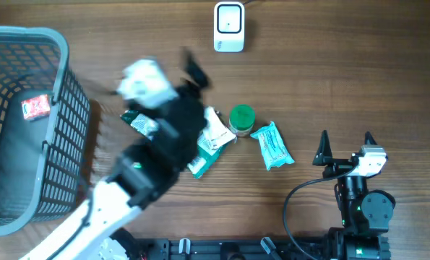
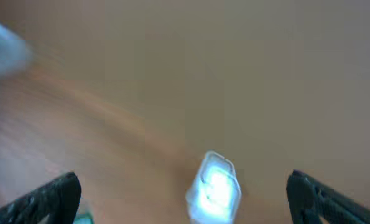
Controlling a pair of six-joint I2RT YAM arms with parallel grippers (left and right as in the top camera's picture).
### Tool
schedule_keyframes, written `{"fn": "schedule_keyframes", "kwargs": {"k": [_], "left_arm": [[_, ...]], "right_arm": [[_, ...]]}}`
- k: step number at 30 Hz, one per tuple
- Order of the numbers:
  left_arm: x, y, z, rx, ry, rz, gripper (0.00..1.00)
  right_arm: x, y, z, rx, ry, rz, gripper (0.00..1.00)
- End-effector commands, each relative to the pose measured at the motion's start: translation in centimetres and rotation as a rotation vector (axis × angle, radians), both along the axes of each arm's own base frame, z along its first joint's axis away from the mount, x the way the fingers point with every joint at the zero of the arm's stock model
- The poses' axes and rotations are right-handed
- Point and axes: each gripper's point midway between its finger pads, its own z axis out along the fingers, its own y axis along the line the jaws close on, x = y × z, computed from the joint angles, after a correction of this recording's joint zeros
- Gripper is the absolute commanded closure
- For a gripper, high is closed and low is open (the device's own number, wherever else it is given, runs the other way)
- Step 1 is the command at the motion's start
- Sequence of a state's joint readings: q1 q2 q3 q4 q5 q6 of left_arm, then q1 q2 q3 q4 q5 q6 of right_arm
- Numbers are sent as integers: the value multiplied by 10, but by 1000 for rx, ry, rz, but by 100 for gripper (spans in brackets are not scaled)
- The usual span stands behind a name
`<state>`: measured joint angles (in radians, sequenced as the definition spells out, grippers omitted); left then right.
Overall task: Scan the item barcode
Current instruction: 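Carry the teal pack out and set it right of the jar, then grasp the orange Kleenex tissue pack in the basket with left gripper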
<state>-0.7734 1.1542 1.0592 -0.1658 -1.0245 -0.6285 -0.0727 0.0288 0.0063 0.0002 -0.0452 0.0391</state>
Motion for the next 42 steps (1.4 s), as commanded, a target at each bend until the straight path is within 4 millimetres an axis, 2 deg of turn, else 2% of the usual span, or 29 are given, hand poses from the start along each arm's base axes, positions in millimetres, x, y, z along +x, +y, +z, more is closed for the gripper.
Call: {"fn": "schedule_keyframes", "kwargs": {"k": [1,2,4,5,7,9,11,14,15,17,20,23,26,30,33,35,42], "left_arm": [[-36,145,58,-18,-176,592,0],[-43,179,65,-38,-209,686,0],[-48,215,69,-33,-223,754,0],[-51,245,66,-9,-204,799,0],[-49,278,51,24,-119,803,0],[-40,295,26,27,3,705,0],[-23,309,2,-41,80,509,0],[-14,326,-15,-136,101,339,0],[-11,332,-26,-161,124,294,0],[4,338,-55,-79,235,182,0],[23,354,-103,-77,350,167,0],[39,366,-137,-30,425,136,2],[37,391,-164,99,548,204,1],[41,394,-206,231,696,97,3],[46,398,-232,224,734,77,4],[49,400,-251,221,763,61,1],[48,398,-310,164,853,22,0]], "right_arm": [[0,2,1,-11,-5,10,0],[0,2,1,-11,-5,10,0],[0,2,1,-11,-5,10,0],[0,2,1,-11,-5,10,0],[0,2,1,-11,-5,10,0],[0,2,1,-11,-5,10,0],[0,2,1,-11,-5,10,0],[0,2,1,-10,-5,10,0],[0,2,1,-11,-5,10,0],[0,2,1,-11,-5,10,0],[0,2,1,-11,-5,10,0],[0,2,1,-11,-5,10,0],[0,2,1,-11,-5,10,0],[0,2,1,-11,-5,10,0],[0,2,1,-11,-5,10,0],[0,2,1,-11,-5,10,0],[0,2,1,-11,-5,10,0]]}}
